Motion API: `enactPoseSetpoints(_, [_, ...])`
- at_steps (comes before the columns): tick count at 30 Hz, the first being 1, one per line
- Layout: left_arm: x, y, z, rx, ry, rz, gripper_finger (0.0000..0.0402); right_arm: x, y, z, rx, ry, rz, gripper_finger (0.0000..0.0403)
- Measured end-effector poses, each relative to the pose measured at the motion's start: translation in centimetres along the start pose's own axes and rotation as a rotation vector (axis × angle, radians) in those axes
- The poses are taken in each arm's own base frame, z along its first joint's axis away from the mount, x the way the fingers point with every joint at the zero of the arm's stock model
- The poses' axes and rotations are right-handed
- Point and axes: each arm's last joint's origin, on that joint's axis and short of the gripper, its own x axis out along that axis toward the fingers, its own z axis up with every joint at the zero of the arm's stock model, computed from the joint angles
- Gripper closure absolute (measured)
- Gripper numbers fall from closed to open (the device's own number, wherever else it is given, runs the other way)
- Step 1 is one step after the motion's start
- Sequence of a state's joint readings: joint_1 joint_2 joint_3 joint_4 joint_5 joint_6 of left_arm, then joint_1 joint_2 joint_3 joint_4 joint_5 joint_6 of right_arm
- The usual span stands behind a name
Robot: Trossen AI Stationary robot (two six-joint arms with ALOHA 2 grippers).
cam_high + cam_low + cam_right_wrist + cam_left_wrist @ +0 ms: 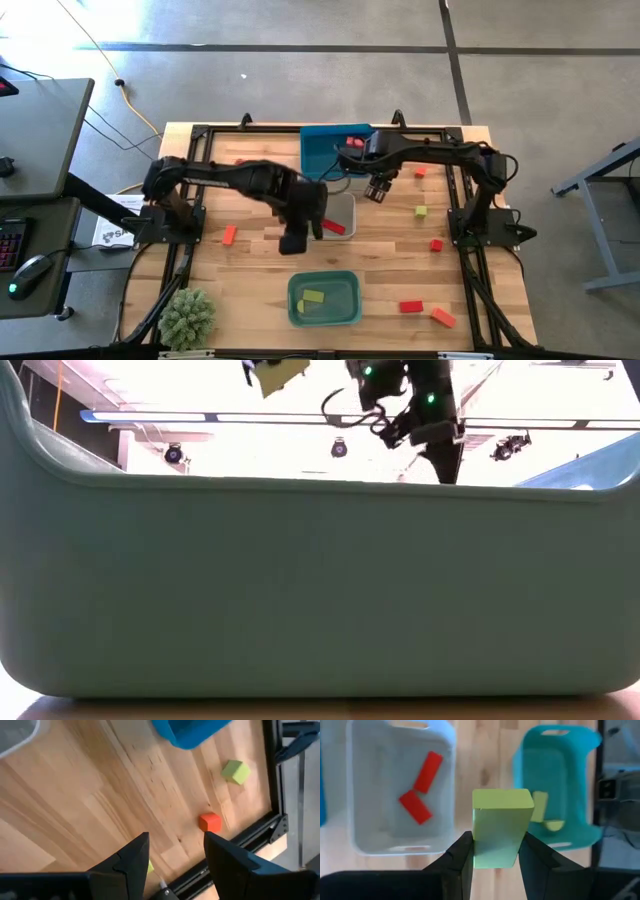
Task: Sort & place blocks by color
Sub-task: Put the light green block into the green bin
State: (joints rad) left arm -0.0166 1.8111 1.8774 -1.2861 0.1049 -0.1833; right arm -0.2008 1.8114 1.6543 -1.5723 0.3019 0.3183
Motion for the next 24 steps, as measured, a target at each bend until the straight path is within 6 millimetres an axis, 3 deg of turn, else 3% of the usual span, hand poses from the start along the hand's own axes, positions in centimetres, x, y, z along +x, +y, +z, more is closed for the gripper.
enactPoseSetpoints(11, [1.0,-5.3,-0.1,-0.132,-0.088,-0.011,0.0305,-3.7,-2.3,-3.4,0.106,-0.136,0.073,0.0226])
enactPoseSetpoints(19, [5.8,-8.7,-0.1,-0.121,-0.007,-0.002,0.0297,-6.3,-3.4,-6.4,0.211,-0.227,0.164,0.0226])
enactPoseSetpoints(24, [8.5,-9.6,-0.1,-0.12,0.035,0.013,0.0295,-7.7,-3.7,-8.5,0.272,-0.256,0.276,0.0226])
